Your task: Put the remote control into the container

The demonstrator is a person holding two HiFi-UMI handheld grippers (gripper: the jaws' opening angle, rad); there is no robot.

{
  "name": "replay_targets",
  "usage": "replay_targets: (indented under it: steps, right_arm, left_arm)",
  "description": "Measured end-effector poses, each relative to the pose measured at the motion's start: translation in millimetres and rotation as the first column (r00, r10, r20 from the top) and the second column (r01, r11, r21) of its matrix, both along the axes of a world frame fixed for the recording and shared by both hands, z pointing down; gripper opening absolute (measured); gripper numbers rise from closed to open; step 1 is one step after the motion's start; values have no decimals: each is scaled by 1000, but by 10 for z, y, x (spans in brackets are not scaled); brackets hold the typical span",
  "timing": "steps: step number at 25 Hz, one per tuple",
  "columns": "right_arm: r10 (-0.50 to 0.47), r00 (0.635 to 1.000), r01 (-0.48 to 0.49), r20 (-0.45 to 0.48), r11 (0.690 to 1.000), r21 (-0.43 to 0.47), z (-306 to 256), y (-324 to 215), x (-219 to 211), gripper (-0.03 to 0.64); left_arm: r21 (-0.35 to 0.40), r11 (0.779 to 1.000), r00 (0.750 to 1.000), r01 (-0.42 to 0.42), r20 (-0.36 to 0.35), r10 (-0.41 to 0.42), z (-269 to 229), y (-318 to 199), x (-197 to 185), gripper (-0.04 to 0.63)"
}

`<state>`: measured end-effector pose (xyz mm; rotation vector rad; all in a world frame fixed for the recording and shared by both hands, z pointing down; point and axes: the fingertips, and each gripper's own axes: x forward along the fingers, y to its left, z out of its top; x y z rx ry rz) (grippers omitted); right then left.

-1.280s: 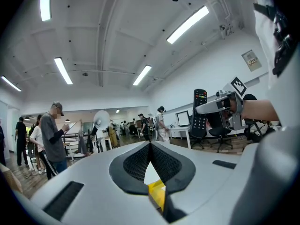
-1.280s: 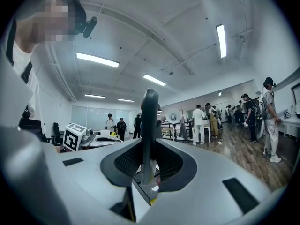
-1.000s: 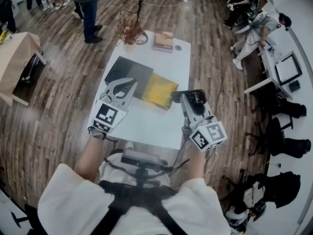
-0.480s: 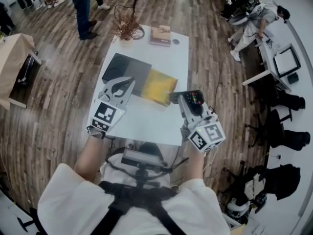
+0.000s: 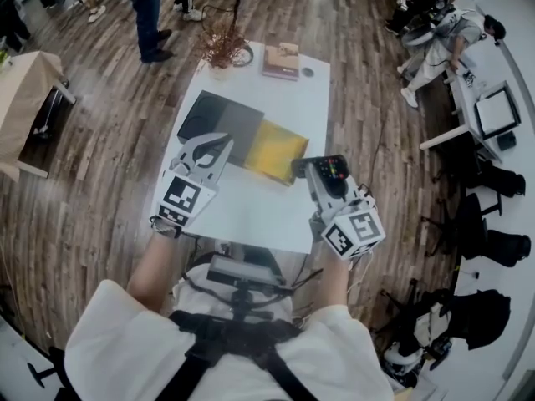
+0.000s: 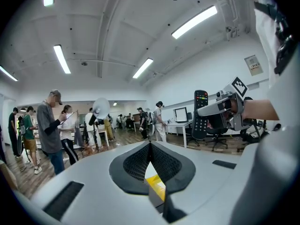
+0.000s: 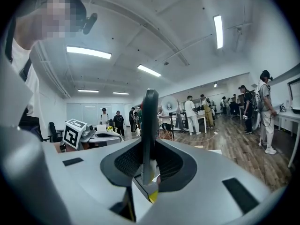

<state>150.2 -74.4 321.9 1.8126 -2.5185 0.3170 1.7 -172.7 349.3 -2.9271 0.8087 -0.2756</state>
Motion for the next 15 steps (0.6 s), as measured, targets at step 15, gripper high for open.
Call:
replay_targets:
  steps: [15]
  right_arm:
    - [-51, 999, 52, 19, 998, -42, 166, -410, 144, 80]
  left_arm:
    - [-48, 998, 999, 37, 35, -35, 212, -202, 132, 11]
